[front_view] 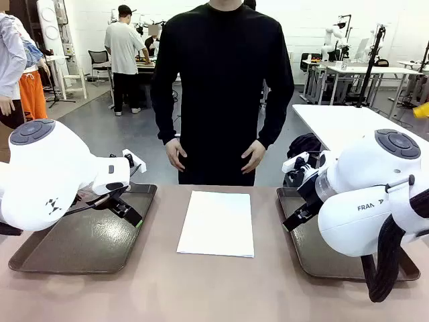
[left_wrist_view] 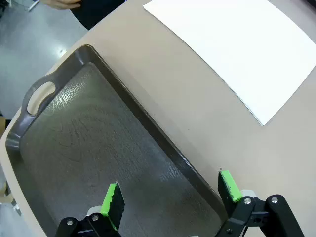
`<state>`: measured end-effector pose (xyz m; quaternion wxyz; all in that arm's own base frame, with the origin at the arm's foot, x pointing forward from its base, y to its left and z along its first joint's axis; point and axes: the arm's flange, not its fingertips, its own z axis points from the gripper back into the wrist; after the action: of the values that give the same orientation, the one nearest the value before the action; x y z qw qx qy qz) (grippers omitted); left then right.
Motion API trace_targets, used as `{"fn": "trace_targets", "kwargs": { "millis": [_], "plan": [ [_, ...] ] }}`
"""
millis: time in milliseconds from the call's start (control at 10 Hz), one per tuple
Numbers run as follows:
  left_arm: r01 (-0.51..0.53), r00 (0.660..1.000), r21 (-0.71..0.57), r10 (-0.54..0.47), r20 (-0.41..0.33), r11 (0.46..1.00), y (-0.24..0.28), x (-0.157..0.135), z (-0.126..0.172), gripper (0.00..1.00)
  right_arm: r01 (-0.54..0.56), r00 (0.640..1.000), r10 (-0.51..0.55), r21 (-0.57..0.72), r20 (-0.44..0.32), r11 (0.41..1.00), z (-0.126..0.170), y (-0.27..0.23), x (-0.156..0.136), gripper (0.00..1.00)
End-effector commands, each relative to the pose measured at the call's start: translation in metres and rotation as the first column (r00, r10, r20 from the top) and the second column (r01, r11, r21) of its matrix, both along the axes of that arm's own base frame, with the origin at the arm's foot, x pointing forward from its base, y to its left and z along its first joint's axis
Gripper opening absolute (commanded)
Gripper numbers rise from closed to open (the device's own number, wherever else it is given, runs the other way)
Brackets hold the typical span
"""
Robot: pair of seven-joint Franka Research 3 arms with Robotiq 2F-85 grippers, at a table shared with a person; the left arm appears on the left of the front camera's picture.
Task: Sort the A4 documents.
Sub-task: Receive the A4 Paper.
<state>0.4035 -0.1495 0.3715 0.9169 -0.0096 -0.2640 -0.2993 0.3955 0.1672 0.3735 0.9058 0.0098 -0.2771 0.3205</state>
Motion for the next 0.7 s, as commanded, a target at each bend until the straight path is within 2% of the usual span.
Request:
{"fn": "trace_targets", "kwargs": {
  "millis": [0, 600],
  "plan": [
    [0.000, 1.000, 0.000, 0.000, 0.000, 1.000, -0.0001, 0.0000, 0.0000, 1.00, 0.000, 1.000, 0.000, 0.000, 0.000, 1.000, 0.0000, 0.0000, 0.0000, 1.00],
    [0.000, 1.000, 0.000, 0.000, 0.000, 1.000, -0.0001, 0.0000, 0.0000, 1.00, 0.000, 1.000, 0.000, 0.000, 0.000, 1.000, 0.0000, 0.0000, 0.0000, 1.00]
  ]
}}
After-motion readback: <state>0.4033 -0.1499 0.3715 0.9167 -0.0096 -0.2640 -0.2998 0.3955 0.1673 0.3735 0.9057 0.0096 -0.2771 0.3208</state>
